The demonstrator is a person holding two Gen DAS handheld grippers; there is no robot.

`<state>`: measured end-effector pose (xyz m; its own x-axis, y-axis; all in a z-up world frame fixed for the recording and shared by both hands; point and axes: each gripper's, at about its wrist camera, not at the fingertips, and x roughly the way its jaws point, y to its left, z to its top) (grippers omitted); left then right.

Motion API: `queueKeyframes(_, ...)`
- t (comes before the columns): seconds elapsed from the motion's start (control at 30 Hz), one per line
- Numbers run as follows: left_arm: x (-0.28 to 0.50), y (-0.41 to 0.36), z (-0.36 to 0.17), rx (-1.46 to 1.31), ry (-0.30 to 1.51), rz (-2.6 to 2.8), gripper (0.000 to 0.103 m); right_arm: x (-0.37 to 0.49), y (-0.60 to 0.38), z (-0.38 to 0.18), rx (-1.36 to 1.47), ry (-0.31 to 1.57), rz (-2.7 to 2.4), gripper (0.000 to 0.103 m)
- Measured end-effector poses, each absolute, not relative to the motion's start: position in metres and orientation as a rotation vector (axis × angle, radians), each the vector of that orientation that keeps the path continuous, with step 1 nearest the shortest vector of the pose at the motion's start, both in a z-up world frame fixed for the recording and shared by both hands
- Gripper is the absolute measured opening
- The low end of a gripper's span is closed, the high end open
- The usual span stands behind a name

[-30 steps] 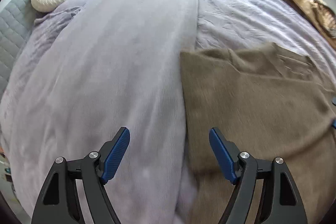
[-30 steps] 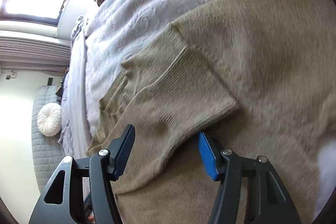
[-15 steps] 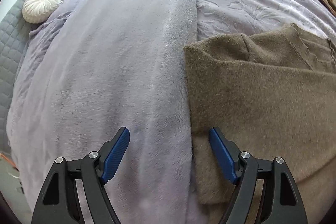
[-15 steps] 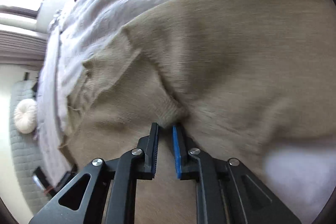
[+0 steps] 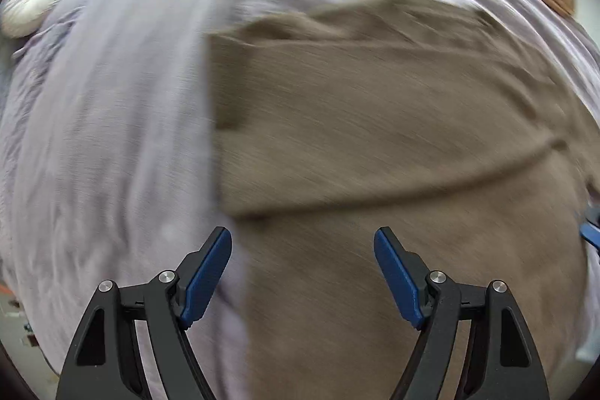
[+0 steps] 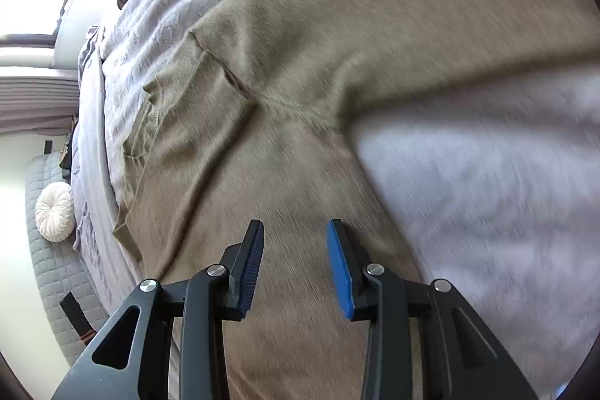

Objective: Fold small clothes

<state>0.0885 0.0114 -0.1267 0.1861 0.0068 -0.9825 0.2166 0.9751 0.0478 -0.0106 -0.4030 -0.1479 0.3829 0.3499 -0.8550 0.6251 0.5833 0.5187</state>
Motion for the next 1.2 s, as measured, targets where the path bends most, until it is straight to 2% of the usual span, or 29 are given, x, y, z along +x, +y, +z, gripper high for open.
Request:
queueKeyframes(0.67, 0.017, -0.184, -0.119, 0.345, 1.430, -0.467, 0.079, -0.116, -0.499, -0.155, 1.175, 1.102, -0.367, 0.038)
queueKeyframes(0.9, 0.017, -0.230, -0.121, 0.366, 1.425, -0.498, 0.079, -0.131, -0.554, -0.149, 1.167, 1.017, -0.435, 0.038)
queueKeyframes(1.2, 0.031, -0.281, -0.131, 0.396, 1.423, -0.509, 0.079, -0.155, -0.632, -0.147, 1.280, 0.812, -0.558, 0.038)
